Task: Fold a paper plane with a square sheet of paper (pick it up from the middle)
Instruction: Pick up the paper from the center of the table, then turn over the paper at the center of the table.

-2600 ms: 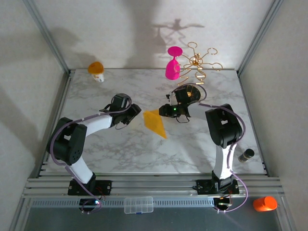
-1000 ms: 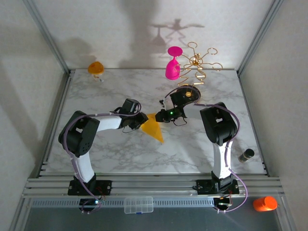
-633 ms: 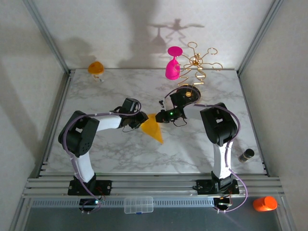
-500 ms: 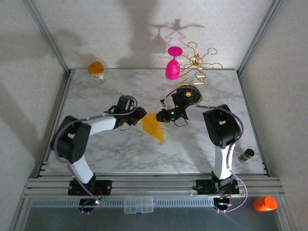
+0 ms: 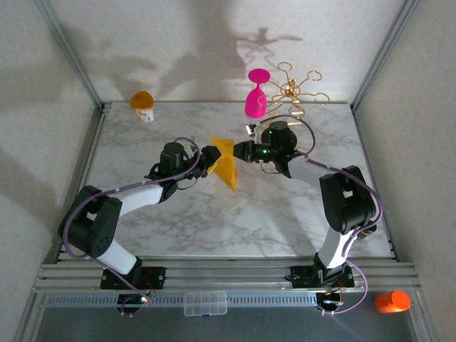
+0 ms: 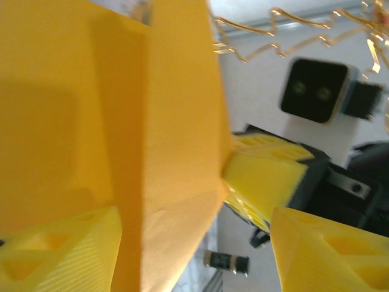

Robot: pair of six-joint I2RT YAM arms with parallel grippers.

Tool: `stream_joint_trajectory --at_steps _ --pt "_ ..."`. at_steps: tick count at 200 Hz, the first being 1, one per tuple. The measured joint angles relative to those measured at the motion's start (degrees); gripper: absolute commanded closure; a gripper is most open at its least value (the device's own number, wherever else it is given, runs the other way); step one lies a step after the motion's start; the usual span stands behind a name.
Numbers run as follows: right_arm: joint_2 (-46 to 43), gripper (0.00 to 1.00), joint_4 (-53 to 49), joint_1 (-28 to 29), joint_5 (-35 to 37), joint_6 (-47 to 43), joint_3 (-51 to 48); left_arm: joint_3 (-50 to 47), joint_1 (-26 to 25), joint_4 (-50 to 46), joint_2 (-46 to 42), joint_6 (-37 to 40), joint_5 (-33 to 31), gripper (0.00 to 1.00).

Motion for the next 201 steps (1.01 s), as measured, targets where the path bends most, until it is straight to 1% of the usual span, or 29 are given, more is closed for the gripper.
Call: stream_joint_trajectory --at_steps 25,58,83,120,145,171,201 --pt "0.0 0.96 3.8 0.0 -2.8 4.0 -0.6 0.0 -0.6 3.9 0.0 -0.1 1.5 0.31" --pt "0.0 0.96 7.0 0.0 -5.4 7.2 -0.7 -0.1 -0.6 5.0 0.4 0.1 1.7 0.3" --pt "0.0 0.96 7.8 0.0 -5.7 8.2 -0.8 -0.2 -0.6 4.9 0.4 0.5 1.7 0.3" --pt "0.0 0.96 8.4 0.0 -5.7 8.5 -1.2 -0.9 -0.6 4.4 0.3 1.8 1.1 0.26" --pt "0.0 0.96 8.5 0.0 -5.7 9.2 -1.6 -1.5 -0.6 4.8 0.3 1.7 1.1 0.26" --pt "0.0 0.95 9.3 0.0 -6.1 9.9 -1.6 -2.2 -0.6 7.8 0.3 0.8 2.6 0.3" --pt "0.0 0.95 11.3 0.0 -7.1 11.4 -1.7 -2.4 -0.6 13.5 0.3 -0.9 4.4 0.39"
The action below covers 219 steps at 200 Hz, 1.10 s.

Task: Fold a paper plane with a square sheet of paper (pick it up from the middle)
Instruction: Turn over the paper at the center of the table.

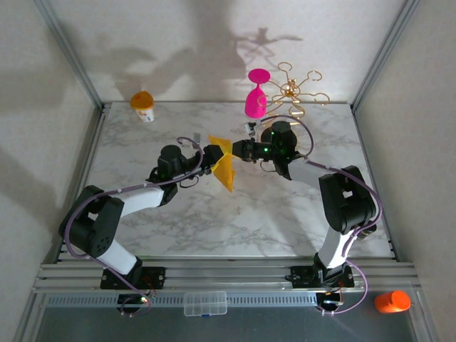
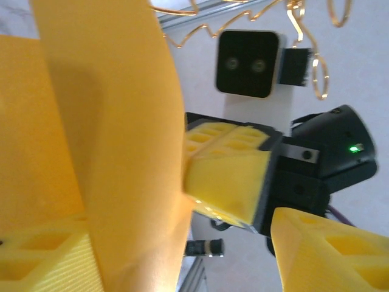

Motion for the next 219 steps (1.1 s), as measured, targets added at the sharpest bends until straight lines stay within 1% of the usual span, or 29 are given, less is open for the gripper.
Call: stream_joint_trajectory --at_steps 19,33,62,122,145,152,166,189,202,219 --pt "0.0 0.95 1.8 -0.1 -0.3 1.4 -0.5 -0.7 0.0 3.0 0.0 -1.2 0.5 0.43" --pt "0.0 0.94 3.3 -0.3 -0.9 2.8 -1.1 -1.2 0.0 4.5 0.0 -1.9 0.9 0.44" --pt "0.0 0.94 5.0 -1.2 -1.3 4.4 -1.7 -1.5 0.2 5.8 0.0 -2.6 1.1 0.49" --pt "0.0 0.92 6.2 -1.5 -1.4 5.3 -1.7 -2.0 0.5 6.1 0.0 -3.5 0.9 0.7" --pt "0.0 0.91 5.8 -1.5 -1.4 5.1 -1.7 -2.0 0.5 4.8 0.1 -3.1 0.6 0.81" --pt "0.0 0.89 5.5 -1.5 -1.4 4.7 -1.7 -2.0 0.5 4.2 0.1 -2.9 0.4 0.84" --pt "0.0 0.79 4.2 -1.5 -1.2 3.6 -1.7 -1.6 0.5 2.4 0.1 -2.3 -0.1 0.9" --pt "-0.9 0.63 -1.7 -1.5 0.9 -0.8 -1.7 -0.2 0.5 -1.5 0.1 -0.8 -0.9 0.93" --pt "-2.2 0.56 -7.3 -1.5 3.8 -4.6 -1.1 1.1 0.5 -5.2 0.1 1.0 -1.9 0.93" --pt "-4.6 0.48 -15.7 -1.5 10.5 -10.5 0.4 3.8 0.5 -12.7 0.0 5.1 -4.2 0.93"
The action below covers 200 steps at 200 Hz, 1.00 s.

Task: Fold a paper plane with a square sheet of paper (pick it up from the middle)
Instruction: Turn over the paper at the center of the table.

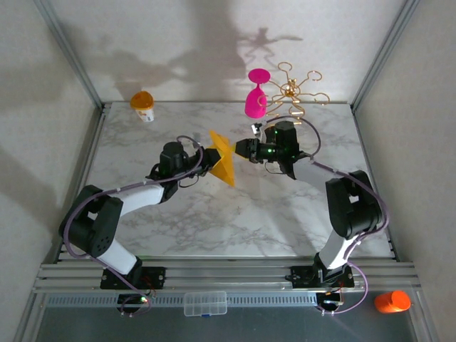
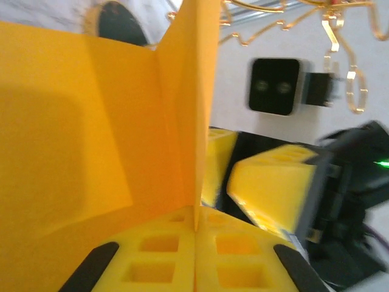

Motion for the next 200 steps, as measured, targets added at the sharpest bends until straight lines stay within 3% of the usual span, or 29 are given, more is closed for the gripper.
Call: stream_joint_trajectory --at_steps 30,64,92,119,142,169,200 --pt "-5.3 0.4 -10.7 -0.1 13.6 -8.7 1.4 8.7 -0.4 -20.5 0.0 10.6 -9.7 0.93" --pt "-9.4 0.37 -17.7 -0.1 27.7 -14.6 1.0 22.0 -3.1 -42.9 0.6 21.6 -28.3 0.93" --pt "-12.9 0.37 -18.7 -0.2 36.2 -17.2 -0.3 33.2 -6.4 -57.4 6.5 26.3 -45.5 0.94" --pt "-14.7 0.36 -18.7 -0.2 40.2 -17.8 -2.0 41.0 -9.2 -69.6 16.4 28.5 -61.1 0.95" --pt "-15.0 0.36 -18.7 -0.2 42.1 -17.8 -3.0 42.9 -11.4 -76.9 23.3 29.1 -70.2 0.96" --pt "-15.0 0.36 -18.4 -0.2 42.4 -17.7 -4.1 44.0 -14.0 -82.0 28.6 29.4 -76.1 0.96" --pt "-15.0 0.37 -17.8 -0.2 41.4 -17.7 -5.3 45.4 -16.3 -83.8 32.1 30.4 -78.2 0.95"
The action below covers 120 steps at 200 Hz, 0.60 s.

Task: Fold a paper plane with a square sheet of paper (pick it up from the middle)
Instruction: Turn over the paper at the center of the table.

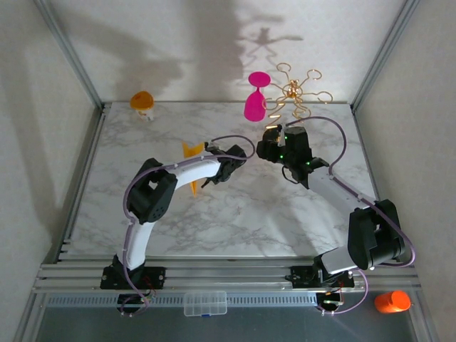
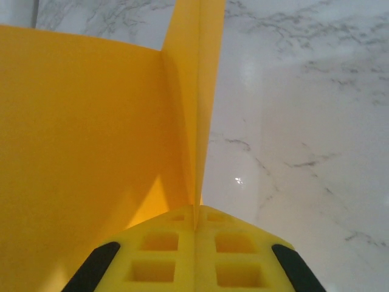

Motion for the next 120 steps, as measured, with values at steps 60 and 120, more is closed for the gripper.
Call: stream_joint_trajectory --at_steps 60,120 --pt "-1.5 0.36 -0.4 0.2 0.0 -2.6 -0.6 0.6 -1.8 -0.9 3.5 1.3 0.1 0.91" --pt "-6.5 0.35 0.8 0.7 1.2 -6.5 -1.9 0.6 -3.1 0.2 3.6 2.4 4.7 0.71"
